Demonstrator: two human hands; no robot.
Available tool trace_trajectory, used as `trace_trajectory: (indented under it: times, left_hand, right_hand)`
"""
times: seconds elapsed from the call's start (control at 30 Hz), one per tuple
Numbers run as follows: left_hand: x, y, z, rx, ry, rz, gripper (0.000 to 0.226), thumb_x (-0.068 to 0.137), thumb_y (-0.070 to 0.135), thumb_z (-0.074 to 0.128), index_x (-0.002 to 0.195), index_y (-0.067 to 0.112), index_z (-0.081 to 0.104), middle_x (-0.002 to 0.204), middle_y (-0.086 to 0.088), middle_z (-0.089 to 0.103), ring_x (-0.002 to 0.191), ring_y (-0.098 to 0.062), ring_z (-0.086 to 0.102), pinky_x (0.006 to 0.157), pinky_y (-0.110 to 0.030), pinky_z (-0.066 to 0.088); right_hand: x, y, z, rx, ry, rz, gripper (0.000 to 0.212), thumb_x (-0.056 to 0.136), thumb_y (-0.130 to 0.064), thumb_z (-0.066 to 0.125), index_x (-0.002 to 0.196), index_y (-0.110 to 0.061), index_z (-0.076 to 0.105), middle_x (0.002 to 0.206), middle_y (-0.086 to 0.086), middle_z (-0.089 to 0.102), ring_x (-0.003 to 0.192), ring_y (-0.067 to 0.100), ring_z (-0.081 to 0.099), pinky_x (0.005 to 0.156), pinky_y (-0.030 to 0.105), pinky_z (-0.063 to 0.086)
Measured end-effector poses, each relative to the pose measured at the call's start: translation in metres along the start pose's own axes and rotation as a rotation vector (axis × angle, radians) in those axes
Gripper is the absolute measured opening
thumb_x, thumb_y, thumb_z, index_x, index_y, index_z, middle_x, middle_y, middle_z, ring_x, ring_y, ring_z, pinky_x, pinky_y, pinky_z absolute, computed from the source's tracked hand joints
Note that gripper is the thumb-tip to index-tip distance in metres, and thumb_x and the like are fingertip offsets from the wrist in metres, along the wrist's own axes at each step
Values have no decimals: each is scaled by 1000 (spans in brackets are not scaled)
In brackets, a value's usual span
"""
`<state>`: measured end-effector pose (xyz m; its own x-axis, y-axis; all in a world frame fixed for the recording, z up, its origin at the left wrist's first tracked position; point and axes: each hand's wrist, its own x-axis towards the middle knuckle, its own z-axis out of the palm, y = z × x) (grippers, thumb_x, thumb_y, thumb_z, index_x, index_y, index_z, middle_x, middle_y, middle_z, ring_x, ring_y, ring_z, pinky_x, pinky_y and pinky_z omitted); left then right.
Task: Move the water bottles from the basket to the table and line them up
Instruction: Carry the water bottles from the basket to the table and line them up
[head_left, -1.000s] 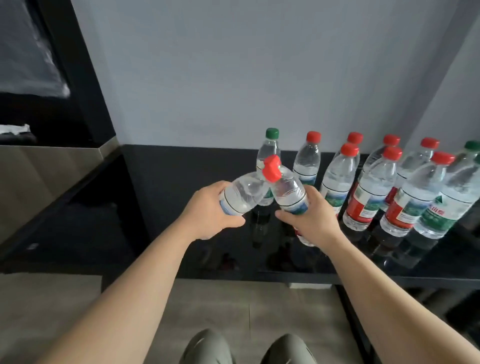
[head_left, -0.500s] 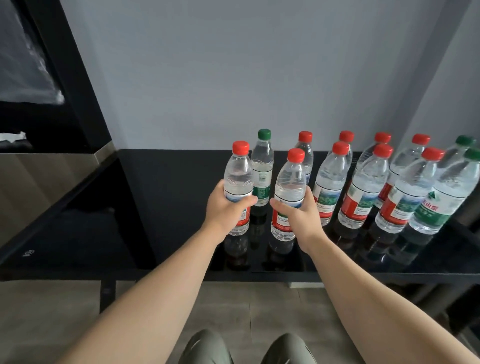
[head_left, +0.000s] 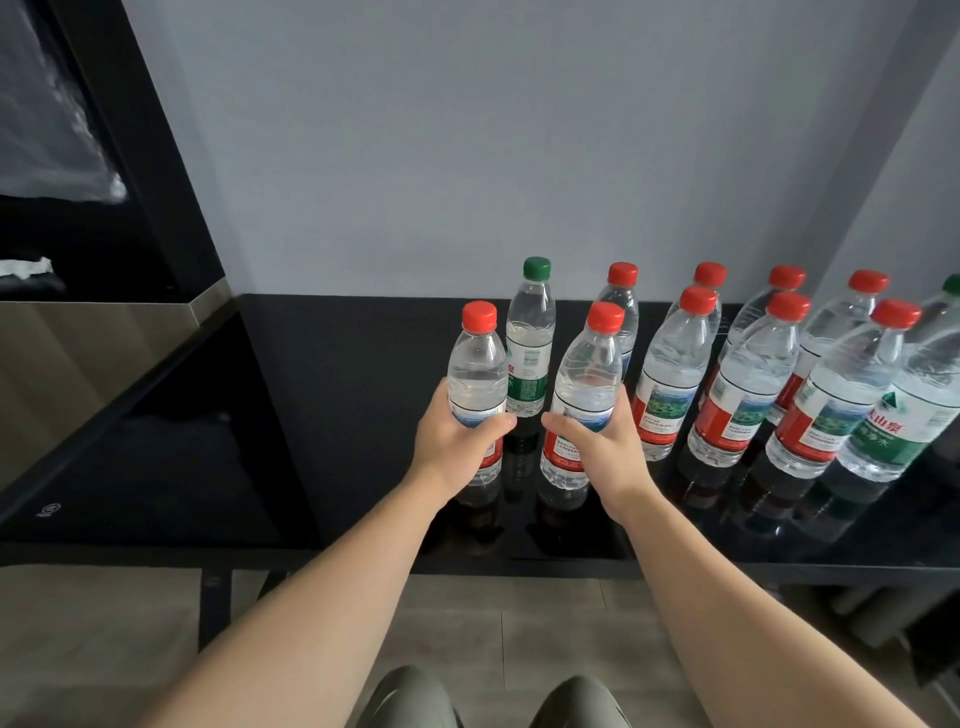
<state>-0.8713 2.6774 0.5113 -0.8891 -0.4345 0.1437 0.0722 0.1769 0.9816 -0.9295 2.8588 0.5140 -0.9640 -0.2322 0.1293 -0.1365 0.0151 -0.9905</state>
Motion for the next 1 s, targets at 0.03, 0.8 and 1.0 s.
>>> trace_trajectory:
  times: [0.03,0.8,1.0]
  left_hand:
    - [-1,0,0,10,-1,-1,56,72,36,85,121,37,58,108,15,71,103,-6,68,90,-34,58]
    - [-18,78,-13,1193,213,719,65,82,47,79,133,16,53,150,-9,37,103,-25,57,78,-36,57]
    - [-22,84,-22,1112,167,680,57,78,35,87,124,16,58,147,-7,39,104,-27,59,83,-38,57]
  right_hand:
    - [-1,-1,0,-3,-1,-1,74,81,-21,87,140,-35,45,128,-11,67,119,12,64,108,47,50]
    - [-13,-65,12,-1206,268,-558,79,83,-26,81,149,-20,38,160,12,23,127,41,45,75,46,60]
    - [-19,-66,3,-1011,99,-638,78,82,-9,76,149,-24,40,163,9,14,136,40,38,91,45,55]
